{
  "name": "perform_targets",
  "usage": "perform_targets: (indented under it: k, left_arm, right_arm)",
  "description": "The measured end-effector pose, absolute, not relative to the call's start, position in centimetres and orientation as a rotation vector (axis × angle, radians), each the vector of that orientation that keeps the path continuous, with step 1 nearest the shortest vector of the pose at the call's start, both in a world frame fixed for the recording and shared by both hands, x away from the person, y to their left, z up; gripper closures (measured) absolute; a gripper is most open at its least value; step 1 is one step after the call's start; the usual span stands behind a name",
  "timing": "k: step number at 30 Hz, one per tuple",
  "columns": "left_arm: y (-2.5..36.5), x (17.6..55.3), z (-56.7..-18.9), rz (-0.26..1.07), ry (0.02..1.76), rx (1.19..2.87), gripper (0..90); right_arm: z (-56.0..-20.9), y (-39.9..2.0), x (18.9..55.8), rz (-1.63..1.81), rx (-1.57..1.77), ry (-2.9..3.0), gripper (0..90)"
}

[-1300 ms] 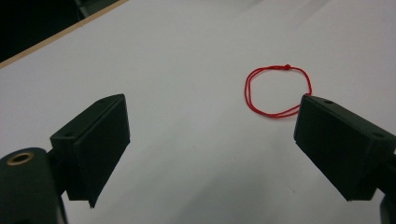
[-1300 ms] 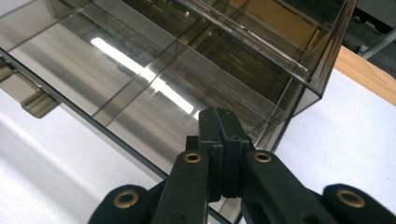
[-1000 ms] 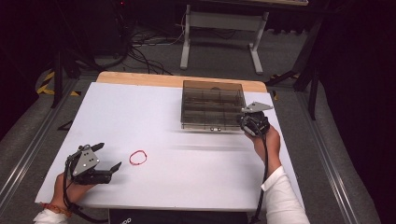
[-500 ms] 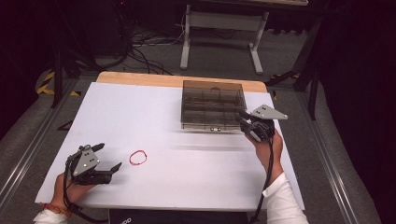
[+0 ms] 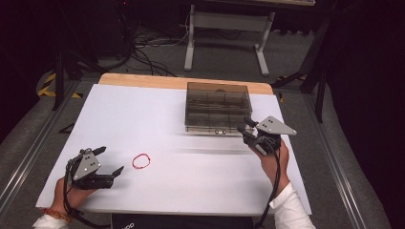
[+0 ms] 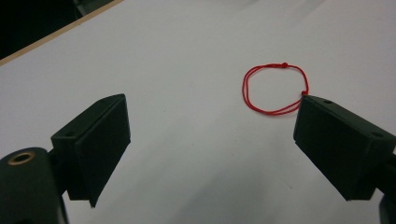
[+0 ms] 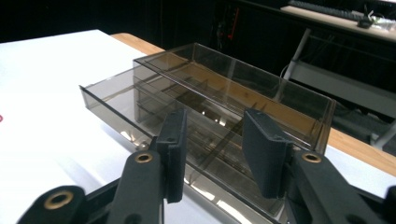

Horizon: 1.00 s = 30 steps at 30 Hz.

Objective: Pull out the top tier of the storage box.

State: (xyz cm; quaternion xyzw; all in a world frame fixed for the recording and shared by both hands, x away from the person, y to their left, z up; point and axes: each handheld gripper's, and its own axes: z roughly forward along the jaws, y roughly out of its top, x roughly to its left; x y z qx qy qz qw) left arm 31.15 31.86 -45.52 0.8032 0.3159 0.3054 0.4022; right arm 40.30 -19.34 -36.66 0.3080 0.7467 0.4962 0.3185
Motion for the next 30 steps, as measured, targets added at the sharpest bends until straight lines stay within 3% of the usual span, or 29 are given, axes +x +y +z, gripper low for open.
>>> perform_targets:
  k: [9, 16, 20, 30]
  left_arm:
    - [31.9, 31.3, -45.6, 0.756, 0.801, 2.025, 11.8]
    - [32.0, 31.7, -45.8, 0.740, 0.801, 2.029, 11.8]
    - [32.0, 31.5, -45.8, 0.731, 0.810, 2.023, 11.8]
    - [31.9, 31.1, -45.8, 0.726, 0.810, 2.034, 11.9]
  right_arm:
    - [-37.6, -18.9, 39.0, 1.309, 0.784, 1.968, 48.7]
    - [-38.8, -19.5, 38.2, 1.356, 0.811, 1.935, 23.2]
    - [-39.5, -20.2, 37.5, 1.378, 0.821, 1.909, 13.6]
    - [-41.6, -21.9, 36.2, 1.292, 0.873, 1.919, 12.2]
